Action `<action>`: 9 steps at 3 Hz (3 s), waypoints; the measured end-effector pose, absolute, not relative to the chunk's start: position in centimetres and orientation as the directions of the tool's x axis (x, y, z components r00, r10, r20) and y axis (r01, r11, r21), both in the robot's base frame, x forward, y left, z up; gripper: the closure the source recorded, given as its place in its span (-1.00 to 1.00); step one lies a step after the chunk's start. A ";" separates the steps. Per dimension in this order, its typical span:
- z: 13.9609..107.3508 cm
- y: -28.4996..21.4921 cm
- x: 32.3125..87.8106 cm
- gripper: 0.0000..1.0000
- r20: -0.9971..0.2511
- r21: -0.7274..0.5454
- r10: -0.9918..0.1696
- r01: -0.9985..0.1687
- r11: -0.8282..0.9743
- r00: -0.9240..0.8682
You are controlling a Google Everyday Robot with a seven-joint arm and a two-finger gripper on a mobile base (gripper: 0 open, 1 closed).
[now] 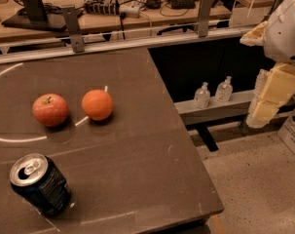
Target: Pick apple
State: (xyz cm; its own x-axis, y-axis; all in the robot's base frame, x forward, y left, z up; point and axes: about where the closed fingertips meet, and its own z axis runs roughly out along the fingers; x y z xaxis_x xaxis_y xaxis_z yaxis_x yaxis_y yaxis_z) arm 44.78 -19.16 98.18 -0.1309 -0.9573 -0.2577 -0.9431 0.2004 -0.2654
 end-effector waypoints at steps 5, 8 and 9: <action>96.4 3.4 47.4 -1.00 -0.511 -0.191 -0.842 -0.978 -0.084 0.172; 93.2 17.4 48.9 -1.00 -0.557 -0.179 -0.788 -0.964 -0.195 0.263; 90.2 20.5 49.0 -1.00 -0.535 -0.125 -0.815 -0.975 -0.183 0.222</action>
Offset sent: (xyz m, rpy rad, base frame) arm 0.0355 0.2032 -0.0250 0.2366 0.0920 0.3563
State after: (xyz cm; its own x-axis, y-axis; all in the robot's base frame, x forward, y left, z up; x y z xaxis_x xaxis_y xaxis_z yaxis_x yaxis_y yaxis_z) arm 48.97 20.53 90.16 0.2216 -0.8150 -0.5354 -0.9751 -0.1829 -0.1252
